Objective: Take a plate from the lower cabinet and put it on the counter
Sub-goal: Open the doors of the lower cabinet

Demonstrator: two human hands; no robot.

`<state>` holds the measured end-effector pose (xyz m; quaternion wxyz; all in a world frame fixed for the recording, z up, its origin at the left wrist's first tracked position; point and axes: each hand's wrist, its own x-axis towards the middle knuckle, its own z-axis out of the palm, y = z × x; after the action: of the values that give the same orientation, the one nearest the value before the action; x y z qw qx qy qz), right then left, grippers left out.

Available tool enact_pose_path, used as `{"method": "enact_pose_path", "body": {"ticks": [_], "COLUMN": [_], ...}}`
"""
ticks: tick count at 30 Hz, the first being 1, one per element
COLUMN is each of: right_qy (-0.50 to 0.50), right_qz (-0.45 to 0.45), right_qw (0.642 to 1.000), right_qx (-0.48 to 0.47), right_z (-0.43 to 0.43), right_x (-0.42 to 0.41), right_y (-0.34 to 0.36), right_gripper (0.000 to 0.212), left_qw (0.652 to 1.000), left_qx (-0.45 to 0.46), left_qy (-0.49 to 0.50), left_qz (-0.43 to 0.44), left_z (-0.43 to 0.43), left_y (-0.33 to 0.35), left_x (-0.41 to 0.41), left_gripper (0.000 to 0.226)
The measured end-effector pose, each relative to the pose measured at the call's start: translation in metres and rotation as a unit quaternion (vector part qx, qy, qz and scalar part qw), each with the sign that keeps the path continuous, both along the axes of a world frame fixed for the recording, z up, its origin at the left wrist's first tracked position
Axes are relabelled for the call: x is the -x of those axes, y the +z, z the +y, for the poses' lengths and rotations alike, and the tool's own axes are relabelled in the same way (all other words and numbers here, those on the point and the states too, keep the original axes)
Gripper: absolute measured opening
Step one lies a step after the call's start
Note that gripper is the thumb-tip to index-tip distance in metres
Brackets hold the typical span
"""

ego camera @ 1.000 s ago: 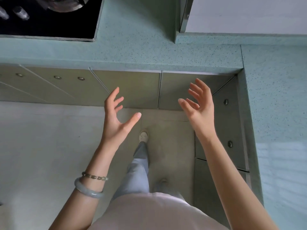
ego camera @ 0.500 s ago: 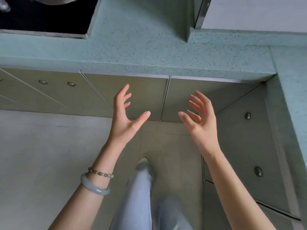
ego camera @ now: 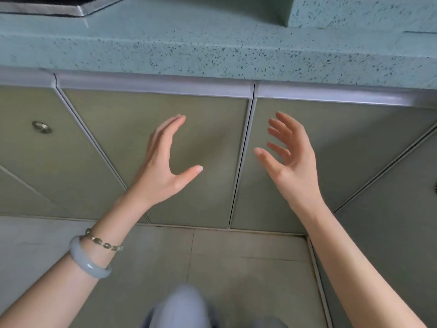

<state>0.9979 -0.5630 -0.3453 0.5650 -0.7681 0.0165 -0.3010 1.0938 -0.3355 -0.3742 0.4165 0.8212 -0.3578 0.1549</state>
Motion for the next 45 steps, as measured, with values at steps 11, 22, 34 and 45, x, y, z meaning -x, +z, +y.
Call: {"method": "enact_pose_path", "body": {"ticks": [11,22,34,45], "right_qy": [0.031,0.037,-0.057,-0.011], "right_qz": [-0.05,-0.024,-0.021,-0.041], "right_qw": [0.986,0.951,0.847,0.853], "right_qx": [0.158,0.305,0.528,0.52], "right_z": [-0.001,0.015,0.006,0.002], "right_x": [-0.012,-0.04,-0.035,-0.011], "right_y": [0.006,0.032,0.038,0.045], "right_gripper": [0.06,0.061,0.063,0.073], "left_qw": [0.973,0.981,0.657,0.618], "left_qx": [-0.146,0.16,0.543,0.551], "left_qy": [0.059,0.058,-0.099,-0.138], "left_qz": [-0.169,0.095,0.513,0.545], "left_z": [-0.018,-0.047,-0.072,-0.037], "left_y": [0.02,0.044,0.095,0.085], "left_x": [-0.01,-0.011,-0.012,0.025], "left_gripper": [0.087,0.064,0.035,0.043]}}
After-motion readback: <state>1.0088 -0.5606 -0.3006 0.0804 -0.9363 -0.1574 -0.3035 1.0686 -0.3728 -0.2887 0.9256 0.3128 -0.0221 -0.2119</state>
